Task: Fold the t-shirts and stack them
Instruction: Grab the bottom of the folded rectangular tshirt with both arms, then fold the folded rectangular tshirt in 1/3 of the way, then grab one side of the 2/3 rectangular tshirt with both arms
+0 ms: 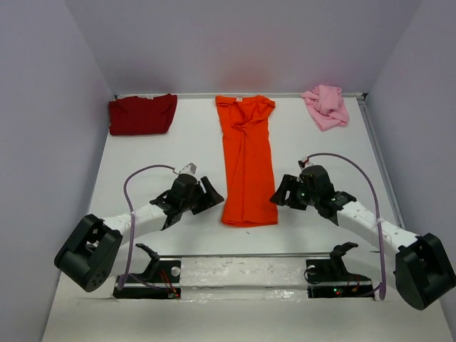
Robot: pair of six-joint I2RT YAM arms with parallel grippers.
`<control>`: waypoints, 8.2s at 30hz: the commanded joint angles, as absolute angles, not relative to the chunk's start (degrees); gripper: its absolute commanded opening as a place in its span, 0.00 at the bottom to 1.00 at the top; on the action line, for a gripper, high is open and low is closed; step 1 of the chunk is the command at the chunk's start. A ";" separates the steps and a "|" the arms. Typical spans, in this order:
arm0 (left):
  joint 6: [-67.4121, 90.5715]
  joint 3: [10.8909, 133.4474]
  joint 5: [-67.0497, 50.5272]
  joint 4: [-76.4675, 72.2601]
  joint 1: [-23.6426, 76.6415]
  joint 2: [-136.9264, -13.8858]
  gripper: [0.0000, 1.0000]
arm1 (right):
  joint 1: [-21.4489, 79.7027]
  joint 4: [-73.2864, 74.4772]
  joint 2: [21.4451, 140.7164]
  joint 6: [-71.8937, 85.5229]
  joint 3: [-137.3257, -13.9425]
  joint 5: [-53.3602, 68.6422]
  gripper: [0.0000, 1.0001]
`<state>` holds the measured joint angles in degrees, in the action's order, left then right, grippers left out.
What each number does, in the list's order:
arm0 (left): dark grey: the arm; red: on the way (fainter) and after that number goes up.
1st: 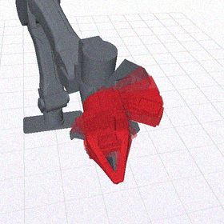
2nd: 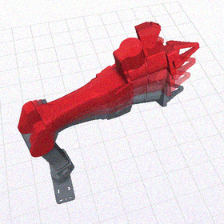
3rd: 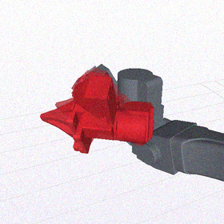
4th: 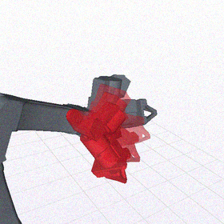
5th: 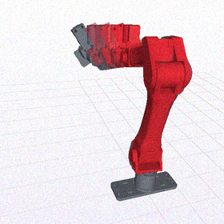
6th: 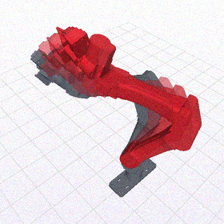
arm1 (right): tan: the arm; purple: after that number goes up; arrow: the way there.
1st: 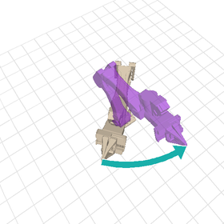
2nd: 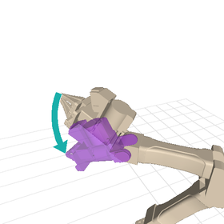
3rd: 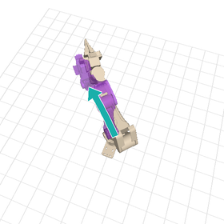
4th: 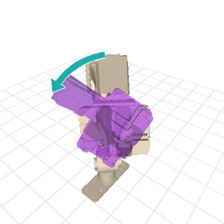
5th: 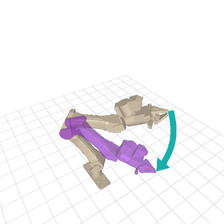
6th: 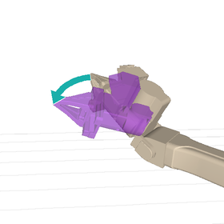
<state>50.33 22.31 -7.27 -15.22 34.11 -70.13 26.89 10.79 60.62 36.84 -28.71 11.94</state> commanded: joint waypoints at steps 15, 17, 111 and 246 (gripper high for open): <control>52.47 19.95 -8.52 -23.73 40.25 -77.78 0.72 | 33.22 2.90 67.32 45.00 -20.30 10.37 0.65; 52.65 20.39 -9.05 -23.99 40.60 -78.57 0.72 | 34.45 2.20 68.55 45.26 -20.83 10.98 0.63; 41.14 37.26 14.24 -8.34 45.97 -70.13 0.00 | 43.77 18.82 75.22 37.00 -45.52 -33.21 0.00; 44.20 50.20 -11.51 -13.43 27.51 -87.18 0.76 | 27.77 14.25 92.90 25.38 -61.09 -17.05 0.65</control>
